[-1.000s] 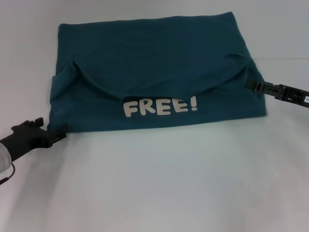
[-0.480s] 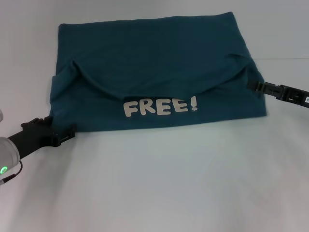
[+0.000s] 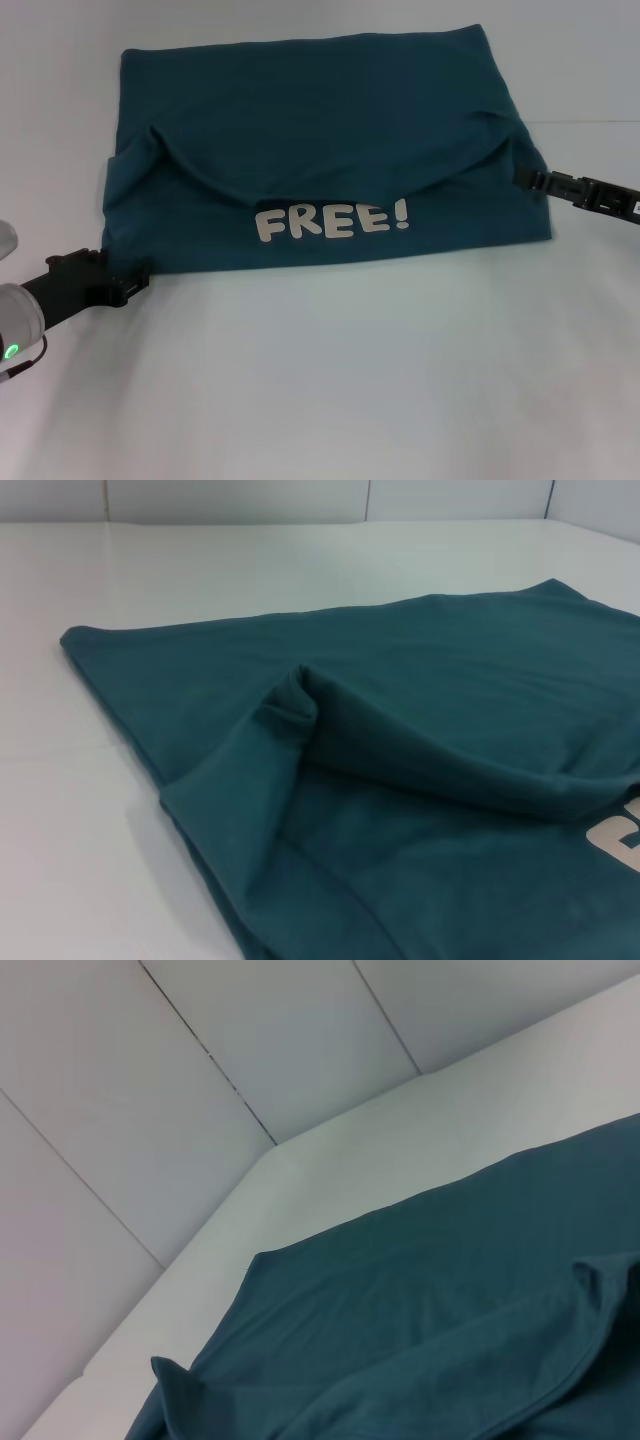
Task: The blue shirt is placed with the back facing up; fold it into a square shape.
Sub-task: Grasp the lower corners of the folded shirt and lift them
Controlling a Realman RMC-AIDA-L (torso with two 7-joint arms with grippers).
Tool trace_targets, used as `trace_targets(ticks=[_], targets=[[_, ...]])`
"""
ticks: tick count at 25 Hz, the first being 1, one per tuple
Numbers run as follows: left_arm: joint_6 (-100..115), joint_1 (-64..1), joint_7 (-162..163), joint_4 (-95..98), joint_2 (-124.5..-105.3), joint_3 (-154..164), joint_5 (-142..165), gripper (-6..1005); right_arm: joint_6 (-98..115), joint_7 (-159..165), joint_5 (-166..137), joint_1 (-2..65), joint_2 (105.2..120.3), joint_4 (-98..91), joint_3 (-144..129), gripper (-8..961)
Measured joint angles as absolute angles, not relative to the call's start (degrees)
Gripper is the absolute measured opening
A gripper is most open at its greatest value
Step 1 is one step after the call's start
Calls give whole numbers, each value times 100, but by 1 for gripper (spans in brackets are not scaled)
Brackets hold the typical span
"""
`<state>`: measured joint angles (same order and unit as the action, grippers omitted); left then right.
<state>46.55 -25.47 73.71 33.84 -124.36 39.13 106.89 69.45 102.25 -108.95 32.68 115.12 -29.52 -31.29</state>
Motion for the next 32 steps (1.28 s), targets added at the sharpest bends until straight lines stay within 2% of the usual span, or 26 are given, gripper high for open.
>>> trace_targets(ticks=[5, 18, 24, 29, 32], targets=[[4651, -2545, 7374, 3390, -12436, 3911, 10689, 657, 6950, 10240, -10906, 3240, 11512, -2953, -3129, 930], [4687, -2557, 7387, 3414, -12436, 3911, 10687, 46, 6942, 10335, -11177, 3171, 11407, -3015, -3202, 930], [4759, -2548, 7404, 3438, -12434, 3911, 10686, 42, 6735, 10996, -11780, 3329, 11265, -3054, -3202, 931], [4871, -2542, 7420, 3493, -12426, 3912, 10686, 38, 6474, 11476, -12257, 3484, 11253, -3131, -3285, 931], [4879, -2548, 7462, 3511, -12420, 3911, 10686, 37, 6277, 11739, -12512, 3598, 11301, -3130, -3470, 931]])
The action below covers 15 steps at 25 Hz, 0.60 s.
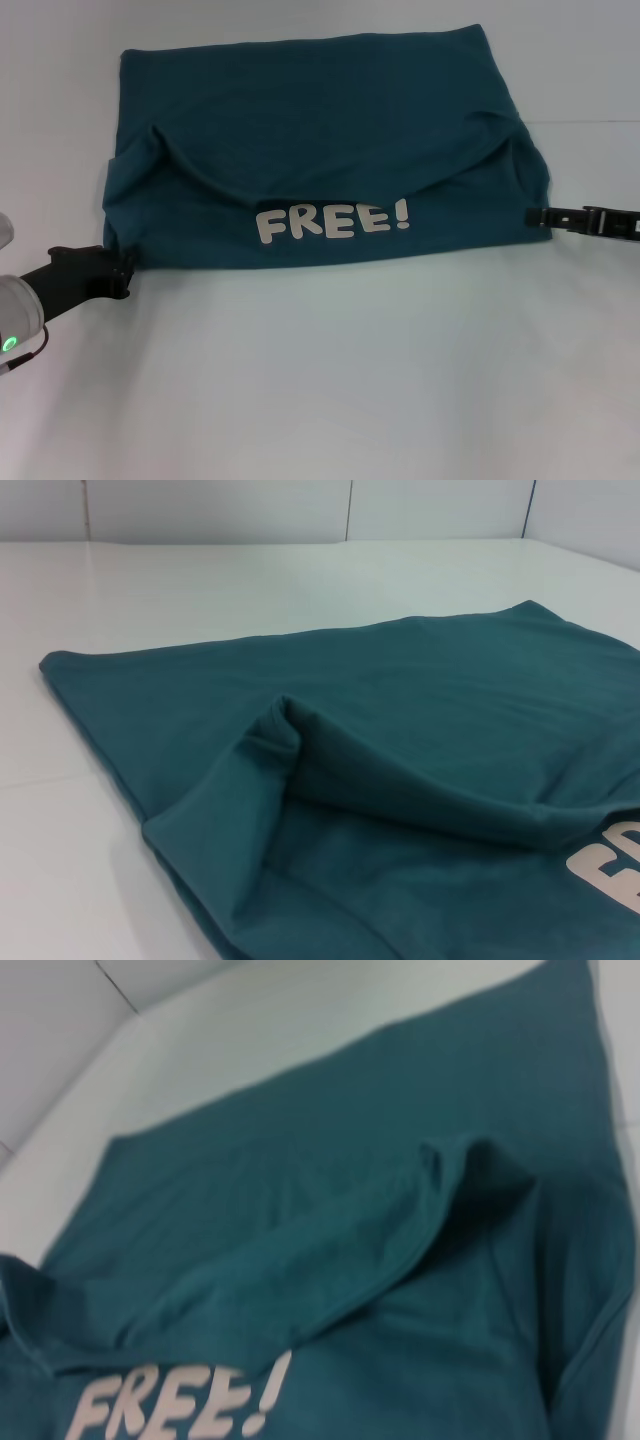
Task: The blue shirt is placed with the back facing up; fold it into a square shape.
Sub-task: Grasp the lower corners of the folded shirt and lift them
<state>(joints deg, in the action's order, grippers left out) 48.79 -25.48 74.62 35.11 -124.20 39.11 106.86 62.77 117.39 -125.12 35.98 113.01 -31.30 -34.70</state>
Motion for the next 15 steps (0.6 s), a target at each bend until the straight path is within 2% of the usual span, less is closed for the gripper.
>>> trace_targets(ticks=[9, 15], targets=[[4886, -2595, 7469, 3503, -12411, 3920, 10686, 37, 5354, 11809, -12639, 3752, 11553, -3112, -3716, 930], [4865, -2625, 7476, 3484, -12408, 3973, 10686, 38, 5158, 11807, -12641, 3827, 11590, -3031, -3815, 927]])
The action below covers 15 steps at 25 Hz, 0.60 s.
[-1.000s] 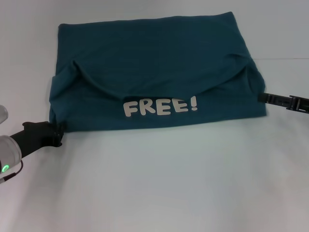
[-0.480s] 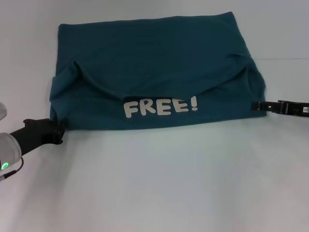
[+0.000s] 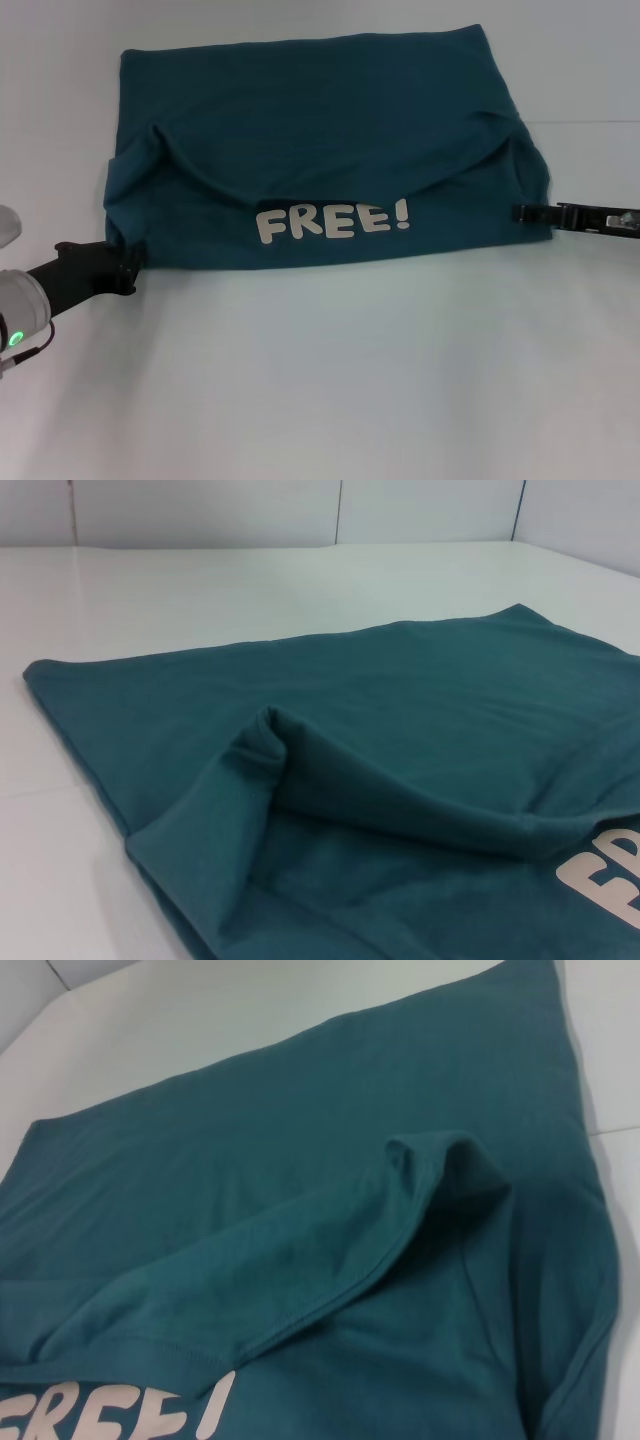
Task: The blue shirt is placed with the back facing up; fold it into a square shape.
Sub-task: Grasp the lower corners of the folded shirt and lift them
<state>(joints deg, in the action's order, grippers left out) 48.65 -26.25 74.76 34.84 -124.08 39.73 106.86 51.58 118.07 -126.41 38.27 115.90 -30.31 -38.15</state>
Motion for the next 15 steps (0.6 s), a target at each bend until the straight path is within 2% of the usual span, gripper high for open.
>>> trace_targets(ticks=[5, 11, 15], targets=[[4850, -2658, 7480, 3473, -12410, 3994, 10686, 38, 5038, 11807, -12643, 3849, 11659, -3023, -3859, 924], [4846, -2694, 7480, 3463, -12410, 4000, 10686, 38, 4895, 11847, -12632, 3852, 11673, -2959, -3858, 919], [4830, -2708, 7480, 3462, -12404, 4045, 10686, 37, 4765, 11814, -12627, 3913, 11682, -2797, -3859, 777]])
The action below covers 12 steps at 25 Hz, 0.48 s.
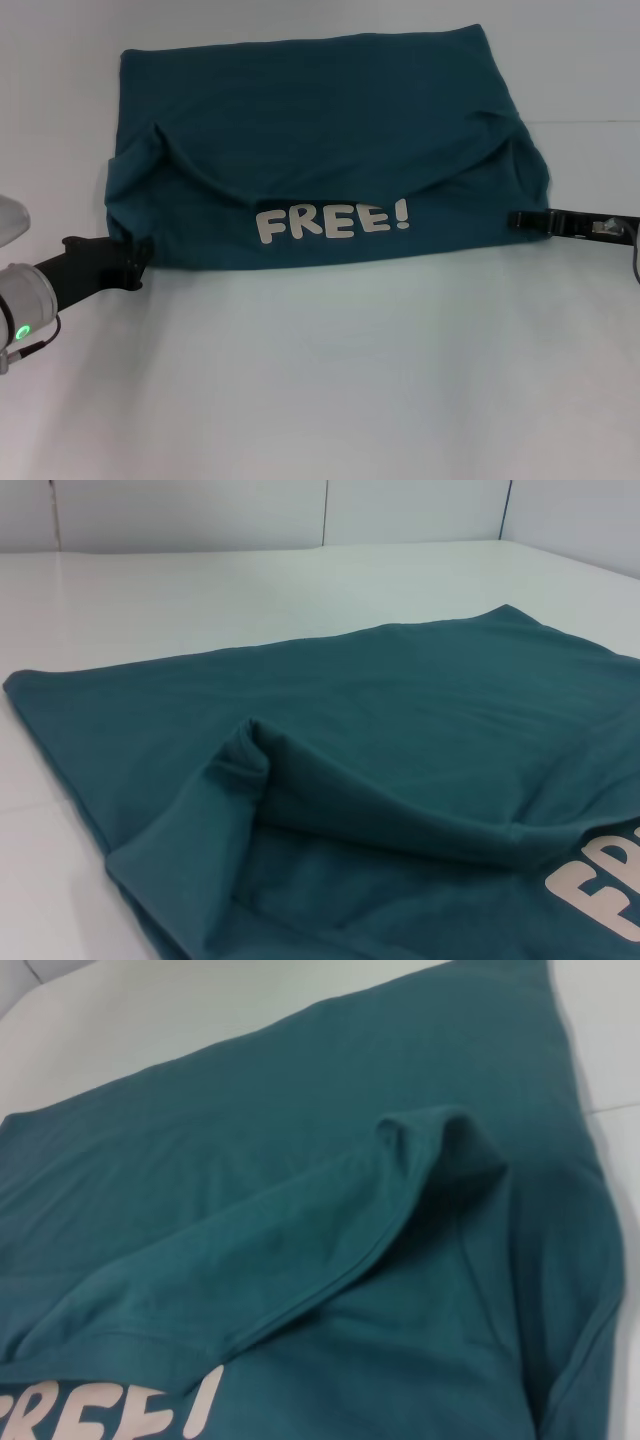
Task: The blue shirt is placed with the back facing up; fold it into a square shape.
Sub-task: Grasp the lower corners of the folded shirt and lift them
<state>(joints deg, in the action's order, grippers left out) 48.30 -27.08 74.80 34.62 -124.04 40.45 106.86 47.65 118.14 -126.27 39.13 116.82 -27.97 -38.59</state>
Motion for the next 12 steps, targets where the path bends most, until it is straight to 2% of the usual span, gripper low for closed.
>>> trace_targets(ticks=[12], targets=[[4815, -2718, 7479, 3462, -12401, 4061, 10686, 38, 4653, 11811, -12611, 3967, 11745, -2789, -3832, 265]])
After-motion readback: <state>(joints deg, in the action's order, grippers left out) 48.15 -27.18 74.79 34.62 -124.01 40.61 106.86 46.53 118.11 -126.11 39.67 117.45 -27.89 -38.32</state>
